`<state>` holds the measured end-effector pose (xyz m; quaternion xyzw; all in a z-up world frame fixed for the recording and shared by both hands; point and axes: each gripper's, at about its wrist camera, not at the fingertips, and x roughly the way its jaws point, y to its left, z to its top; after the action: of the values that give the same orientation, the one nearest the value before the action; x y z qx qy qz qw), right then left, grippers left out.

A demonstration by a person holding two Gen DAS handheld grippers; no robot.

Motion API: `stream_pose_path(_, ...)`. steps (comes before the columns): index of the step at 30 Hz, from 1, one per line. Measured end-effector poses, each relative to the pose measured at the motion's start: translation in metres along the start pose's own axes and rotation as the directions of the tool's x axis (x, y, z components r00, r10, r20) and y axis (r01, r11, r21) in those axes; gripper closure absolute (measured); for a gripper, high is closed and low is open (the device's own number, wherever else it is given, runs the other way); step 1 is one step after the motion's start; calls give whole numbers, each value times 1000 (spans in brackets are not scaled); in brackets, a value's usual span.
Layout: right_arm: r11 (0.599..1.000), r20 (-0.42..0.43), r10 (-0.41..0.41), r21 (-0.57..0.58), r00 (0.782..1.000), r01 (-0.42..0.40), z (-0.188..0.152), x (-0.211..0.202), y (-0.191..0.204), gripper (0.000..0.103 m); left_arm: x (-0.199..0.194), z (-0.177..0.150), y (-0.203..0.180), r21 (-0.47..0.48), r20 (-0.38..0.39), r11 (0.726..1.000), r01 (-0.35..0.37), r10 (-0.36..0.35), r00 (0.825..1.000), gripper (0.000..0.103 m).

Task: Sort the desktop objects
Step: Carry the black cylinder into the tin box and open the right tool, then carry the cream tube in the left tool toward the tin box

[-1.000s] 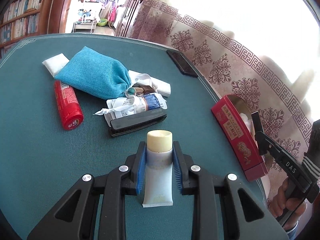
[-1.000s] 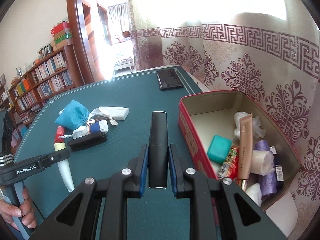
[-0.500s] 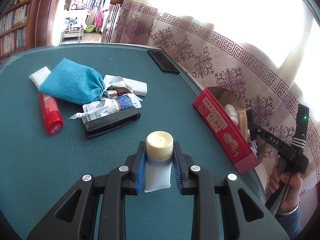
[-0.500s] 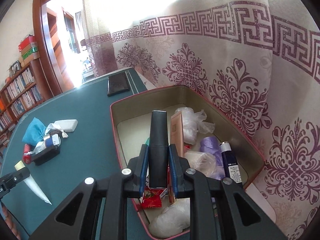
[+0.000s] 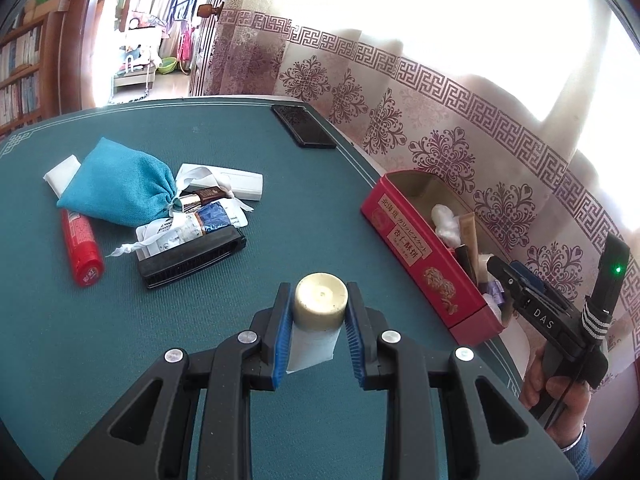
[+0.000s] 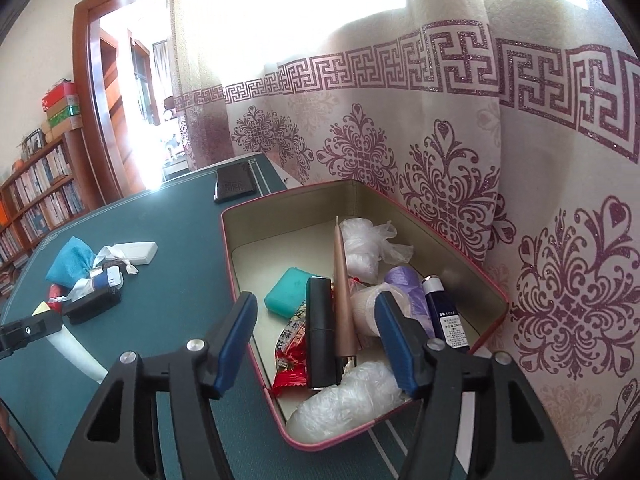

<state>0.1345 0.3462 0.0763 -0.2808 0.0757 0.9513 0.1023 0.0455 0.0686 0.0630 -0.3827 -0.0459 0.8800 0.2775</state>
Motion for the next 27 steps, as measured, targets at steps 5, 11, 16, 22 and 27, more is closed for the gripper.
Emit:
stream_pose_path(5,1000,14,1,3,1000,-1,-5,-6,-4,36,2,13,-21,26,5,999,23,-23,1000,75)
stream_pose_path(11,999,27,9,34,1000,-10,-5,-11,-16,36,0,37,-63,98,44,993,68,-73,996,75)
stream_pose_path(16,997,13,40,68,999,-41,-9,-13,-24,36,7,49,-84,125,42,989,80,-86,995,75)
stream_pose_path(22,993,20,117,17,993,-117,-16,-27,-8,36,27,42,-75,82,-27,994,74,-72,997,75)
stream_pose_path(27,989,4,149,19,989,-149,-17,-23,-3,36,46,25,-77,140,-127,983,122,-104,986,68)
